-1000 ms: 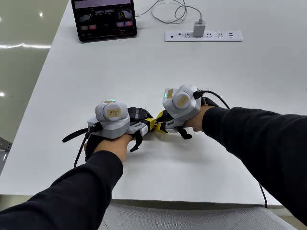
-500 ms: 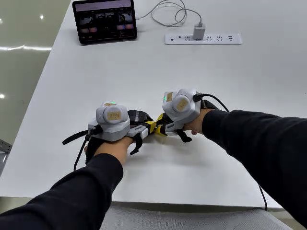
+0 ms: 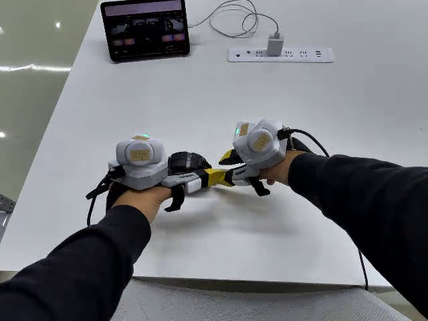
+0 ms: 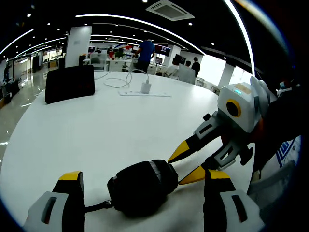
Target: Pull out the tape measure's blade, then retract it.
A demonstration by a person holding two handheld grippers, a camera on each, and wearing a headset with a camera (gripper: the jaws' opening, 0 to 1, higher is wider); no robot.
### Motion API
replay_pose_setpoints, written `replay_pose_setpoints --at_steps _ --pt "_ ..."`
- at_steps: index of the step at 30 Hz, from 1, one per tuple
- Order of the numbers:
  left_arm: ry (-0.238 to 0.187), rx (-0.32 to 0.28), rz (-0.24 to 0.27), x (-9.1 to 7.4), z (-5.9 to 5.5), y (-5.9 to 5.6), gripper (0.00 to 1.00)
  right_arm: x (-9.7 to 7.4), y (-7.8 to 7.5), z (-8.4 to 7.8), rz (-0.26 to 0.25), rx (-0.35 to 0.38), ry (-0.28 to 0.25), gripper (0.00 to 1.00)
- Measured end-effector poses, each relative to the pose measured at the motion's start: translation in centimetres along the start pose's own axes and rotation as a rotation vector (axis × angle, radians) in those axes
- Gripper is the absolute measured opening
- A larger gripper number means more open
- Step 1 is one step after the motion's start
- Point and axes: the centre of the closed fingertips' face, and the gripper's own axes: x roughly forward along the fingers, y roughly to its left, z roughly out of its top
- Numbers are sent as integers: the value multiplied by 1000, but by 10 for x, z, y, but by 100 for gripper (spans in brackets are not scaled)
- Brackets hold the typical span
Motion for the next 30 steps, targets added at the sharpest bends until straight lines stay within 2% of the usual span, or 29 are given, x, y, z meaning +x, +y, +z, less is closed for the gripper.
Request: replay_pose_setpoints --at_steps 2,5,9,11,15,20,22,23,26,30 --pt "-7 7 -44 -4 1 -5 100 -8 -2 -2 -12 9 0 26" --pt "-20 20 -75 -10 3 -6 100 -19 -2 -5 -25 23 -13 29" --pt "6 43 -75 -17 -5 0 100 -33 0 -12 -46 31 -17 30" --pt "13 34 -95 -21 -8 0 100 -36 0 -16 -54 36 -18 32" --pt "9 35 -93 -29 -10 5 100 -45 2 -22 -74 55 -27 36" --pt "16 83 -111 -39 -15 7 100 -64 6 -26 -114 95 -57 42" --pt "26 97 -118 -42 -19 7 100 -73 3 -33 -136 109 -70 43" --pt "50 103 -137 -45 -25 5 100 -80 3 -37 -149 116 -71 43" --pt "45 120 -144 -51 -29 4 100 -95 4 -48 -176 140 -85 44" --pt "45 131 -151 -60 -29 5 100 -114 12 -64 -207 168 -90 46"
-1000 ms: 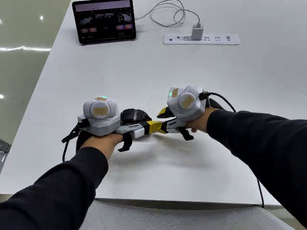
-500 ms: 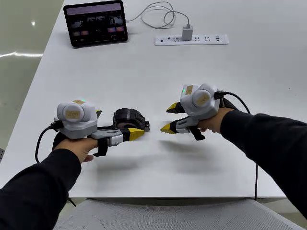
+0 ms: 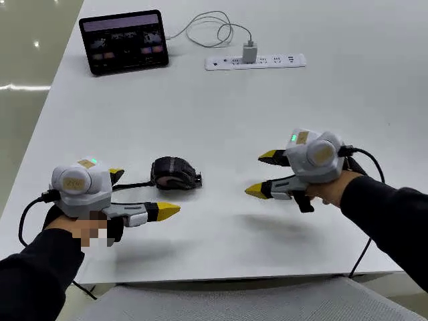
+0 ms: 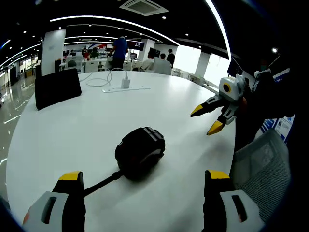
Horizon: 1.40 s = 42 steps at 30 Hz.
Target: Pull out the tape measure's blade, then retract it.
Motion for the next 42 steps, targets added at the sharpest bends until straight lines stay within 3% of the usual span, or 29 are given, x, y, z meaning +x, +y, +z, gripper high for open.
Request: replay_pose_setpoints --at_steps 6,12,20,28,33,42 --pt "-2 2 -3 -10 0 4 100 -29 -5 -18 -54 48 -15 49" --pt "-11 12 10 -16 2 10 100 -48 -3 -15 -93 68 -33 50" --pt "-22 18 4 -27 7 4 100 -67 -6 -22 -137 94 -40 53" --pt "-30 31 21 -37 -4 -1 100 -87 -5 -38 -219 170 -57 60" --pt "-20 22 32 -45 -11 1 100 -103 -7 -49 -247 195 -60 63" --pt "-28 31 20 -51 -3 -1 100 -127 -6 -70 -251 219 -34 75"
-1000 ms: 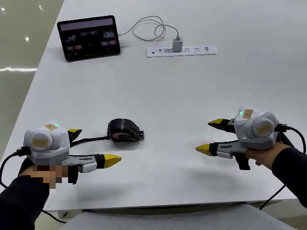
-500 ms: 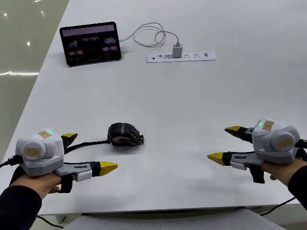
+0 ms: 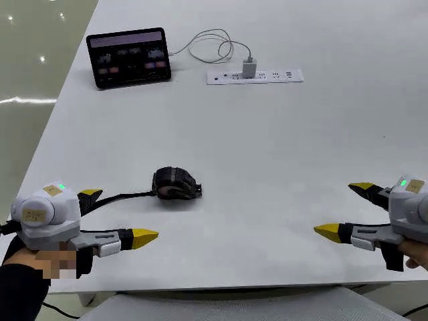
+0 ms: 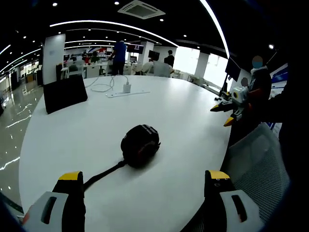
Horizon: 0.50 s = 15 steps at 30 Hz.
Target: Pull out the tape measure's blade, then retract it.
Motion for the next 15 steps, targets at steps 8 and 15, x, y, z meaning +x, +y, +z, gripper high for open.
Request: replay_pose_setpoints --at_steps 8,15 --pt "6 -5 -8 -1 -3 1 100 -9 -7 -7 -15 -23 33 83" --pt "15 -10 -11 -2 -6 0 100 -9 -7 -9 -11 -36 42 90"
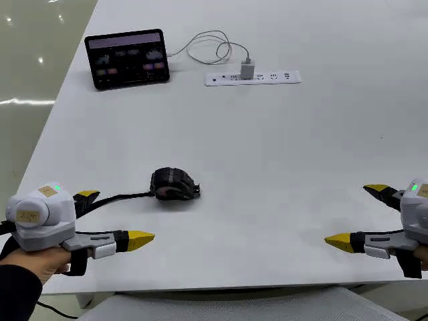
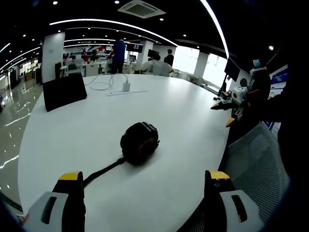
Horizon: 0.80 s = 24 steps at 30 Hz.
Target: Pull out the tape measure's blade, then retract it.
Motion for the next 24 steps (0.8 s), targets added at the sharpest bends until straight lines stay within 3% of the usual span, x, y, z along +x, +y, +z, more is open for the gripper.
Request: replay_pose_setpoints --at_steps 7,16,24 --pt "2 -4 2 -4 -1 2 100 -3 -2 -3 14 -20 15 100" --pt "11 -12 10 -5 -4 3 100 -6 -2 -4 12 -13 15 100" --pt "-1 -29 10 -6 1 4 100 -5 0 -8 18 -18 26 100"
